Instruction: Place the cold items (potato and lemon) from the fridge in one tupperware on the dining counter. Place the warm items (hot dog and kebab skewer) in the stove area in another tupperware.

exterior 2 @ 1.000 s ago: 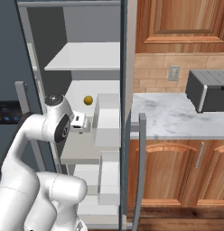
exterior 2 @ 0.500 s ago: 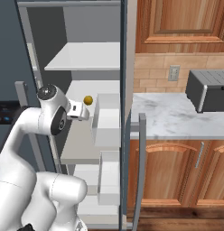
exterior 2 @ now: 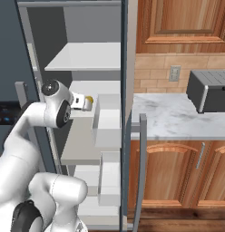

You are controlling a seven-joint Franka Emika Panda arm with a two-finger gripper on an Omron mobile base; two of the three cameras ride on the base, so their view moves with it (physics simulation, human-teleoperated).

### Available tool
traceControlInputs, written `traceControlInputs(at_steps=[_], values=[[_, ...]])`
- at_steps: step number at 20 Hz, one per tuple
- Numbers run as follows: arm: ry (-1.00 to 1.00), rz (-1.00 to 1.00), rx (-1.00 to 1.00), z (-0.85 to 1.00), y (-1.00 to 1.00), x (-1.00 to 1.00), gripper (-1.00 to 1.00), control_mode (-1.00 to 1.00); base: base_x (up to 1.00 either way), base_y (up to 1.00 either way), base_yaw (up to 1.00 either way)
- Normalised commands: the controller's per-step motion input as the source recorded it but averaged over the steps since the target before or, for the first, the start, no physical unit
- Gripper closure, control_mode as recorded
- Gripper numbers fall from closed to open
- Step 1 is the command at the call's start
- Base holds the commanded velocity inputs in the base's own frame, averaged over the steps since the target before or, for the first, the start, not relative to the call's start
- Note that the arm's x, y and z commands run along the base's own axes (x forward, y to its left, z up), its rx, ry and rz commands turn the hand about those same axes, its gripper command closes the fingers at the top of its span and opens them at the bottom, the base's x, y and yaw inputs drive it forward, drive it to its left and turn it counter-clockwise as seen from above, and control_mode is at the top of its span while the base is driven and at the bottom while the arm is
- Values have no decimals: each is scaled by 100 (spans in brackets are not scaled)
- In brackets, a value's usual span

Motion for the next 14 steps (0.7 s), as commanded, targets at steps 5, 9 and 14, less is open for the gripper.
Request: traceControlInputs(at_steps=[5, 9, 14], values=[[0, 2, 0, 5, 17, 30, -100, -100, 0, 0, 0], [0, 0, 0, 0, 11, 44, -100, -100, 0, 0, 0], [0, 0, 0, 0, 0, 51, -100, -100, 0, 0, 0]])
